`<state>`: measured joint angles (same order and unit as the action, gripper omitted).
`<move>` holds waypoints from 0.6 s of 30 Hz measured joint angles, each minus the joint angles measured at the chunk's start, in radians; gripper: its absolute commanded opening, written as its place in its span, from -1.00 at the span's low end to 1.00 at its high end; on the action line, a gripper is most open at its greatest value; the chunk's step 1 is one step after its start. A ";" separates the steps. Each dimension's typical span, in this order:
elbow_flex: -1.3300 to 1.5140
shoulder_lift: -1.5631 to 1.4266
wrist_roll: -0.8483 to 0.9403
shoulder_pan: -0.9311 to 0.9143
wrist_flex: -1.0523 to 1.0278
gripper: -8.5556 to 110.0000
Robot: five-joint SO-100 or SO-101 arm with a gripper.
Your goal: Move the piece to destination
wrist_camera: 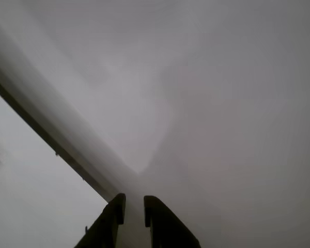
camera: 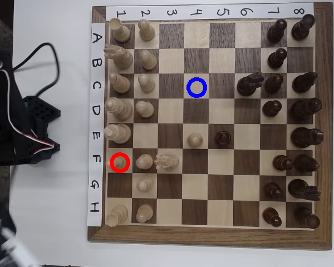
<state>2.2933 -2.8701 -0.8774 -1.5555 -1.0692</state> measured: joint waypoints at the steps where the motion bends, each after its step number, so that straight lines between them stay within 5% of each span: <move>1: -0.052 0.025 -0.057 0.017 -0.020 -0.79; 6: -0.344 0.170 -0.258 0.129 -0.160 -0.78; 18: -1.097 0.495 -0.430 0.422 -0.594 -0.83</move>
<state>1.1965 -2.3746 -1.3070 -1.1336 -1.6628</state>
